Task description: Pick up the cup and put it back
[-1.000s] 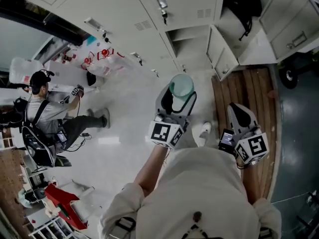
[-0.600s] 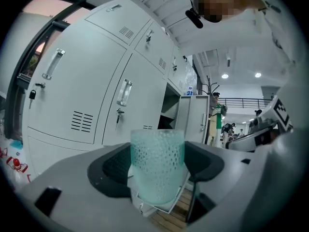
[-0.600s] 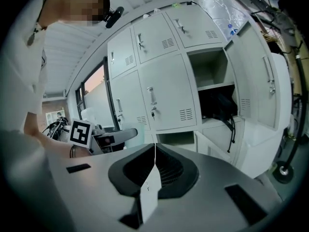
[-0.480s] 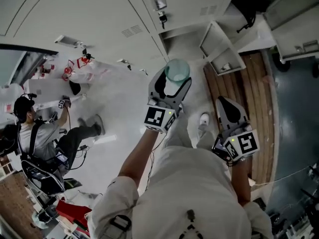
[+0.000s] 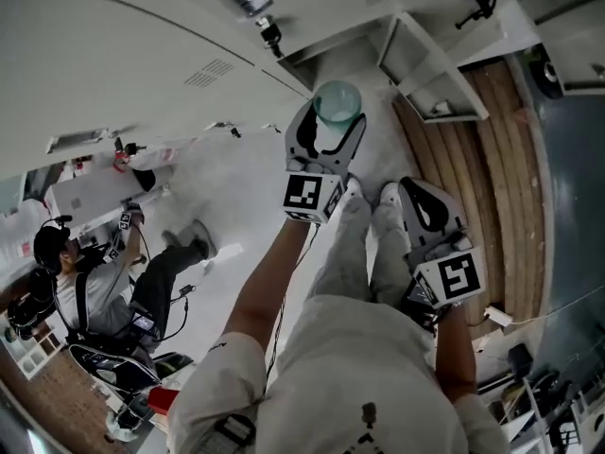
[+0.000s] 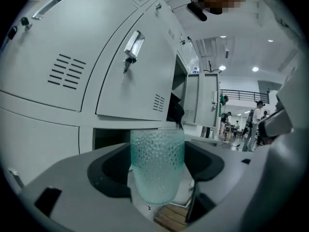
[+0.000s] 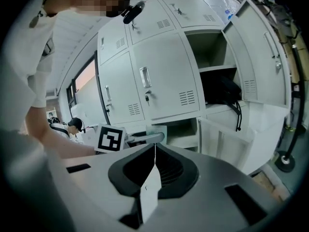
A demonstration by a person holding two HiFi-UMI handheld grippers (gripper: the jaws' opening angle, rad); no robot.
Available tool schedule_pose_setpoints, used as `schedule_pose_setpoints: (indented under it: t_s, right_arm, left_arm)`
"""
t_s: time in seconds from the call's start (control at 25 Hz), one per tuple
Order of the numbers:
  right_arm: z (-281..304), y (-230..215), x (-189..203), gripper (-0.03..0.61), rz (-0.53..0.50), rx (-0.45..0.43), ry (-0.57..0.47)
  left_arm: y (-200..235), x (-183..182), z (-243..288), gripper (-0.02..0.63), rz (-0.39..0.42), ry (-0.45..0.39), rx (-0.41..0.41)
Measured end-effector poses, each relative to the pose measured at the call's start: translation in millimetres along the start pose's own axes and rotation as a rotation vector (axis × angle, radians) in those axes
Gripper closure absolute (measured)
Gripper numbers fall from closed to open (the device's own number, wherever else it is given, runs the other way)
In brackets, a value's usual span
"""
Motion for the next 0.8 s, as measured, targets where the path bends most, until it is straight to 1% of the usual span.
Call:
schedule_pose_setpoints:
  t_s: [0.12,0.28,0.4,0.56,0.68,0.8]
  right_arm:
    - [10,-5,17,0.552,0.018,-0.001,0.021]
    - [22,-12,41,0.554,0.052,-0.007,0.052]
    - [35,-19,53,0.552,0.08,-0.003,0.058]
    - [59,-30,59,0.553,0.139,0.018,0.048]
    - [76,-38,64,0.552,0.133,0.007,0.039]
    - [87,-45,71,0.552,0.111,-0.012,0.037]
  left_arm:
    - [18,20,30,0.27,0.015,-0.002,-0.028]
    - [41,39,69,0.27,0.074,-0.067,-0.053]
    - [61,49,97,0.27,0.112,-0.089,-0.087]
    - [85,55,130,0.27,0.16,-0.098,-0.138]
    - [103,55,149,0.27,0.19,-0.118,-0.189]
    - [119,55,167,0.27,0.228,-0.126,-0.217]
Point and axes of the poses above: the fingertips, and each gripper's own axes: z forward along the fingers, y to its left, x out of its underside, the point moved 6 cm from there along -z, backward along the fingers, and after that the axes turned 13 degrees about x, right-handed, at the moved point
